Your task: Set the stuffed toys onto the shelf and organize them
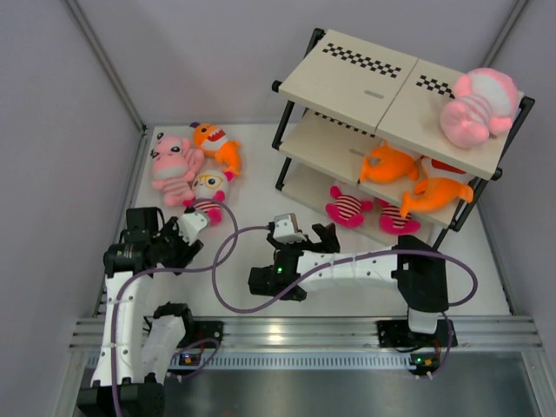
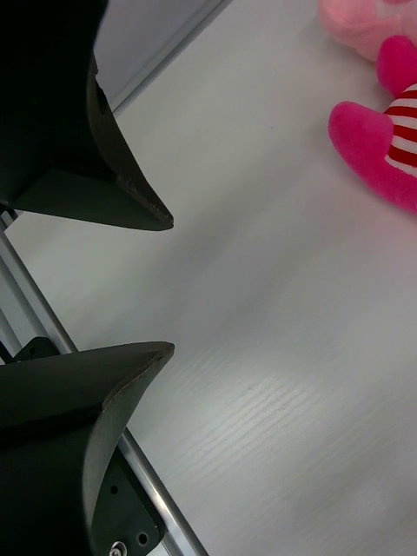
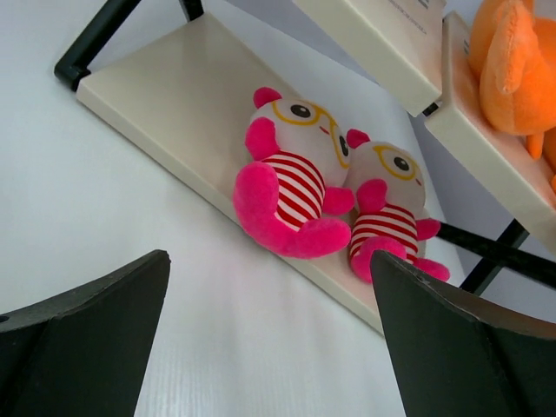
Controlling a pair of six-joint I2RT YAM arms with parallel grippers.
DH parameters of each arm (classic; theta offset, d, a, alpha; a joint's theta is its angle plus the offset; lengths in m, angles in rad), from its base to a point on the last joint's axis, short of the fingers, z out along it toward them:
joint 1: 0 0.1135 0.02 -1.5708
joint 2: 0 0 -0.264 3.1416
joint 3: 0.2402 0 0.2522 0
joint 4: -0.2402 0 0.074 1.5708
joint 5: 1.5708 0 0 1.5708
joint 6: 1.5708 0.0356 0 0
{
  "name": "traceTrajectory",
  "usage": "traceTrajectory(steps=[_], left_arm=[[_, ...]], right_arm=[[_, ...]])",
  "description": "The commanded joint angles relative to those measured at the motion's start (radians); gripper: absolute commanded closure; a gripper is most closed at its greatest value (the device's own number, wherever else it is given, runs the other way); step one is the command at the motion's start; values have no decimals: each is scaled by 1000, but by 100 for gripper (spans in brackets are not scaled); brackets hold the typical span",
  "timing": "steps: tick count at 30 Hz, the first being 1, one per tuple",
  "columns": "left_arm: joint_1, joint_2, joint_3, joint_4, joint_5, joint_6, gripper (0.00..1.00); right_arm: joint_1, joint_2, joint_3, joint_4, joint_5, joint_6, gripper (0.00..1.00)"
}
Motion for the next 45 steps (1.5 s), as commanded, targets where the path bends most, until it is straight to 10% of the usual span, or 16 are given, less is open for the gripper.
traceTrajectory(steps=[1, 16, 28, 35, 45], left_arm=[[1, -10, 6, -6, 31, -14, 40], [1, 95, 121, -3, 125, -164, 39], [1, 108, 158, -2, 105, -188, 36], [1, 129, 161, -2, 130, -193, 32], [1, 106, 380, -41, 206, -313, 25]], right_arm=[[-13, -102, 33, -164, 310, 123, 1], [-86, 3, 55, -164, 186, 264, 1], [-156, -268, -35, -158, 322, 960, 1], [-134, -138, 186, -155, 322, 398, 1], [-171, -118, 153, -160, 321, 476, 1]])
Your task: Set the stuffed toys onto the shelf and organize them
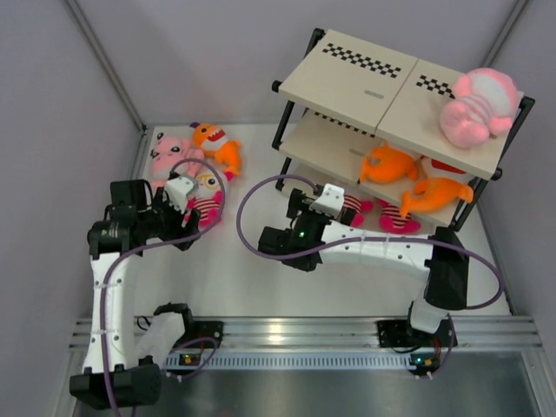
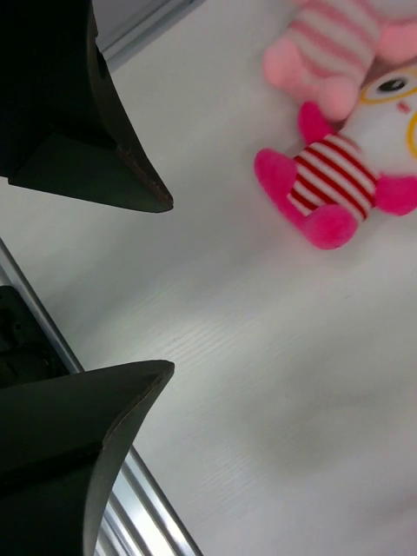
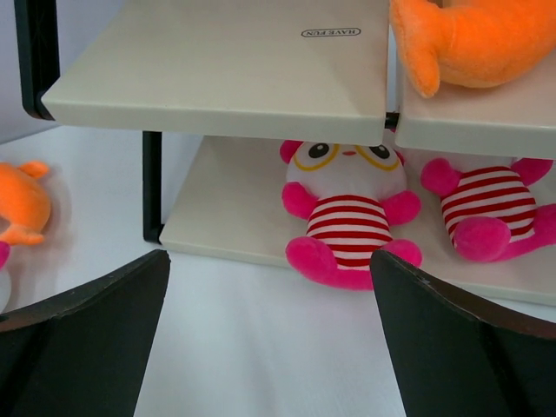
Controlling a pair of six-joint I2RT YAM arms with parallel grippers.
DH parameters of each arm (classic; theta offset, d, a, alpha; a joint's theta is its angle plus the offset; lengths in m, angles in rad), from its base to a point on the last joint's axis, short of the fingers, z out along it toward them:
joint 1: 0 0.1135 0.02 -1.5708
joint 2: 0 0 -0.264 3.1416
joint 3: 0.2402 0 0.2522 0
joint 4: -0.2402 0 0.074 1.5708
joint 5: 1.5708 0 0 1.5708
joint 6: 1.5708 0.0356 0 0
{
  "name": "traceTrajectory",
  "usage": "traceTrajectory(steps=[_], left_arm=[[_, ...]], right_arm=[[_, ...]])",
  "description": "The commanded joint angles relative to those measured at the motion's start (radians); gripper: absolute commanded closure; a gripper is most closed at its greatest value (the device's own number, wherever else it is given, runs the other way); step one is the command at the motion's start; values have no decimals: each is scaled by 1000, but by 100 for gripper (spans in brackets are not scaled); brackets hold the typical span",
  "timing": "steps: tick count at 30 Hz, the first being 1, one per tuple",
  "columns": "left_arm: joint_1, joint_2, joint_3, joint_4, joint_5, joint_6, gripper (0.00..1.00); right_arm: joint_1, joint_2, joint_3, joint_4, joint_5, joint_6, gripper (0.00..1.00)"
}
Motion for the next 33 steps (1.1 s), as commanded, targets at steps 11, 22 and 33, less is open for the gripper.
traceTrajectory(steps=[11, 22, 33], left_arm=[[1, -30, 224, -11, -83, -225, 21], [1, 3, 285, -10, -316, -291, 18], [1, -24, 273, -10, -330, -268, 17]], right_arm=[[-28, 506, 719, -148, 317, -852, 1], [-167, 595, 578, -133, 290, -1379, 1], [-115, 253, 340, 976, -758, -2255, 18]])
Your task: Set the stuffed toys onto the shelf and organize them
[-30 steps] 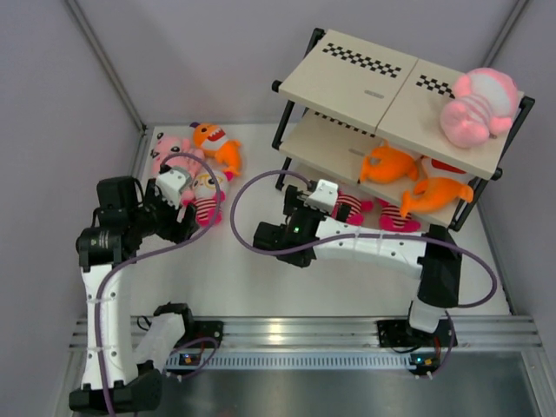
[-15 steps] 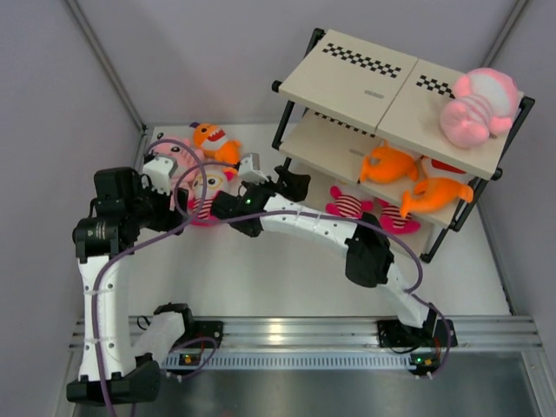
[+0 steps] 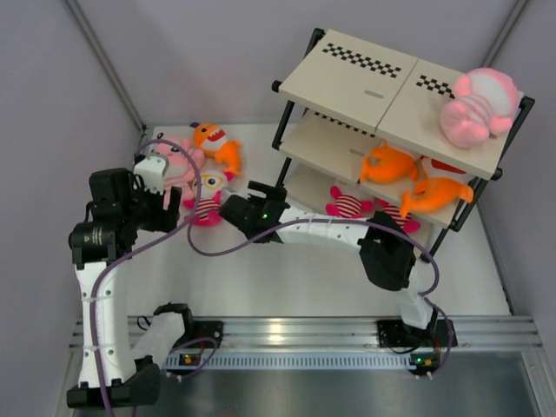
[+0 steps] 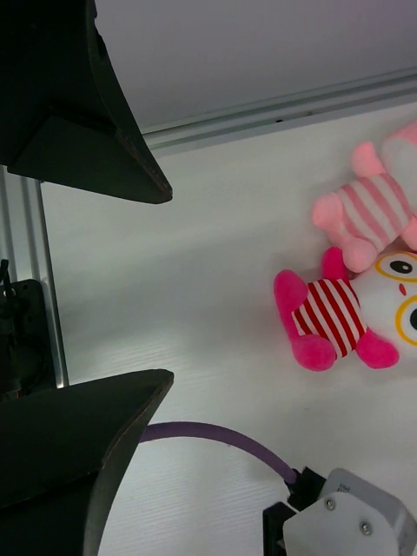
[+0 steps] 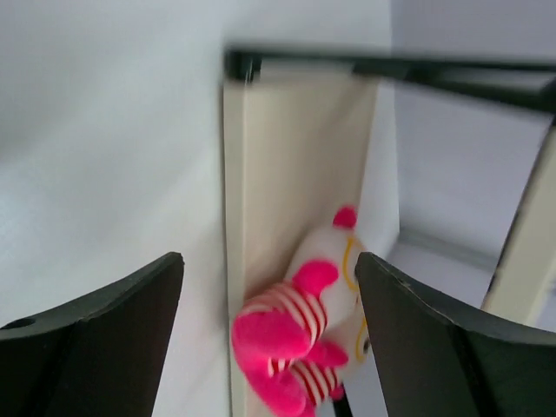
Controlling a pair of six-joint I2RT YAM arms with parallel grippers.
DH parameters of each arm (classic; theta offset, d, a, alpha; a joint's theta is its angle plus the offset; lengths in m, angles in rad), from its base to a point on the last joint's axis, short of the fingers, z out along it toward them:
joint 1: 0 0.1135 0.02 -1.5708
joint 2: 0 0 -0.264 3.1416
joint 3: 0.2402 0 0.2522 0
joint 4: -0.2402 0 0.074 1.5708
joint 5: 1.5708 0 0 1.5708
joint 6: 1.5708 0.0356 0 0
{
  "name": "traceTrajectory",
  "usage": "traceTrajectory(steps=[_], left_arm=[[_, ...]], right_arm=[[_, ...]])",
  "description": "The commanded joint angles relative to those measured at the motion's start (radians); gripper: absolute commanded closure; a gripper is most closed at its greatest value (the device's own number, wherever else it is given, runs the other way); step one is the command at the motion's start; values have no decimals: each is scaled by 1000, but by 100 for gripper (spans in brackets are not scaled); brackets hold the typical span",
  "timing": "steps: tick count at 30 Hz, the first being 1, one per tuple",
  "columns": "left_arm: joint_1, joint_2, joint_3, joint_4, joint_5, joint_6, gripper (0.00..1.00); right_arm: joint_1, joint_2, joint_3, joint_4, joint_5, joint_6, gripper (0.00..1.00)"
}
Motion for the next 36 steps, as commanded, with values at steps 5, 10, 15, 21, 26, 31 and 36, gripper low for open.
traceTrajectory(steps=[5, 10, 15, 21, 26, 31, 36], left_arm=[[0, -28, 4, 7, -23, 19, 17], [0, -16, -32, 10, -32, 27, 17], [0, -14, -24, 10, -18, 19, 17], [0, -29, -44, 8, -37, 20, 17], [2, -34, -46, 8, -67, 31, 17], [2, -20, -43, 8, -78, 28, 17], [0, -19, -53, 11, -50, 28, 17]], right_arm=[[15, 11, 279, 340, -296, -300, 19], [0, -19, 193, 417, -516, -197, 20], [-24, -102, 55, 609, -796, -158, 17], [-38, -23, 111, 669, -1092, -172, 20], [-80, 115, 248, 636, -1181, -89, 24], [-89, 223, 300, 686, -1076, -45, 25], [-90, 304, 340, 684, -949, -13, 25]])
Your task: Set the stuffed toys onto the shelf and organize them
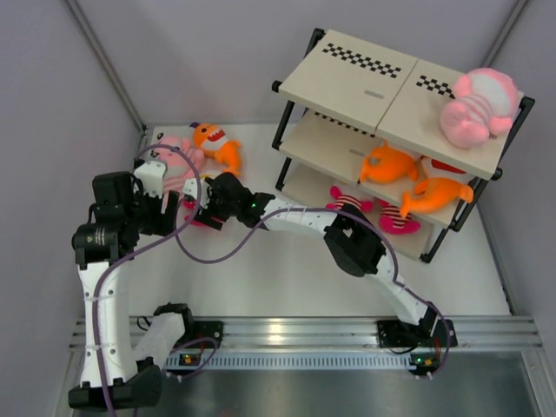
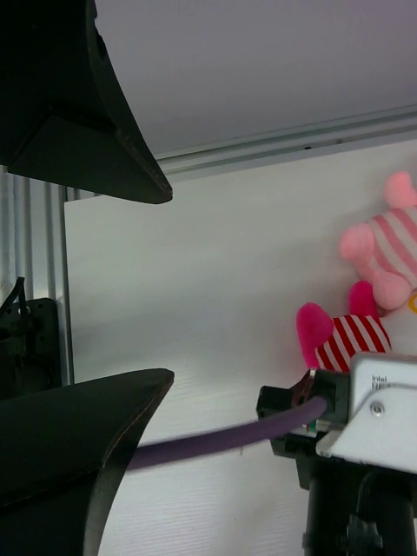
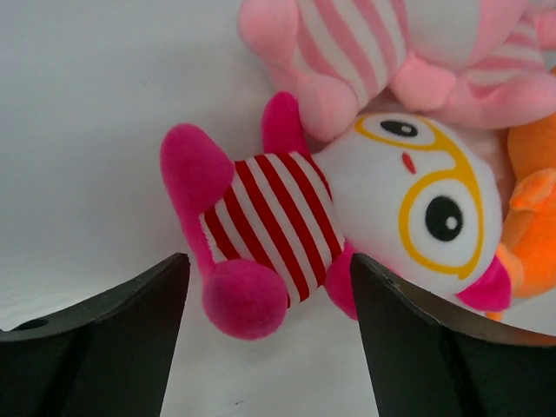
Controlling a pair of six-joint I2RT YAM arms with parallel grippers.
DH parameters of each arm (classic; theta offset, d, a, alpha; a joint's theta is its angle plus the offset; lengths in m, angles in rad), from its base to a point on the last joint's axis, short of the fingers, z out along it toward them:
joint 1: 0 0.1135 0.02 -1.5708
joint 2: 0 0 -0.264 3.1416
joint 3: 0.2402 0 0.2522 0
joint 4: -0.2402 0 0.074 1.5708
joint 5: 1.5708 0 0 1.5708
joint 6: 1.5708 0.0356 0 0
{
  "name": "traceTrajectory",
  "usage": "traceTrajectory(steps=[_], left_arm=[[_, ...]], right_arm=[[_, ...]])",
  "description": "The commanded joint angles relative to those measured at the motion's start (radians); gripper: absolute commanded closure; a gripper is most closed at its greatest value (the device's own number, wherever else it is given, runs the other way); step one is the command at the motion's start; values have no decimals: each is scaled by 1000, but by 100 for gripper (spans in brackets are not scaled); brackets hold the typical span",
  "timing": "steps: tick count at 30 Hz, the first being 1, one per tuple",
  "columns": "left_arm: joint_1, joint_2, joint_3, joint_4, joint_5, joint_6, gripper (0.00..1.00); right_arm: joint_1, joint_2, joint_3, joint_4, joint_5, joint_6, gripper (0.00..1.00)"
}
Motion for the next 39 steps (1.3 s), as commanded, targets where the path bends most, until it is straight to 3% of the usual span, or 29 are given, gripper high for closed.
traceTrajectory(steps=[1, 6, 8, 10, 11, 12, 17, 21, 25, 30, 39], left_arm=[[-4, 5, -9, 6, 54, 3, 17], [-4, 8, -3, 6, 71, 5, 17], [-4, 8, -2, 6, 80, 3, 17], [-6, 7, 0, 4, 86, 1, 17], [-4, 7, 0, 4, 86, 5, 17], [-4, 8, 1, 4, 89, 5, 17], [-4, 1, 0, 6, 103, 5, 17], [-4, -8, 0, 3, 106, 14, 17], [-4, -18, 0, 4, 106, 23, 17], [-6, -24, 1, 3, 117, 26, 17], [-4, -31, -3, 3, 117, 34, 17]], right_arm=[[-5, 78, 90, 3, 105, 57, 25], [-5, 132, 134, -46, 201, 82, 26], [-4, 127, 112, -46, 201, 96, 32], [-2, 114, 86, -46, 209, 105, 68], [1, 103, 74, -42, 227, 122, 93], [2, 89, 59, -25, 264, 130, 100], [31, -162, -223, 92, 321, 139, 100], [57, -439, -531, 139, 280, 114, 100], [59, -618, -743, 136, 261, 74, 100], [41, -695, -863, 103, 379, 42, 100], [-116, -674, -882, 159, 444, -15, 100]])
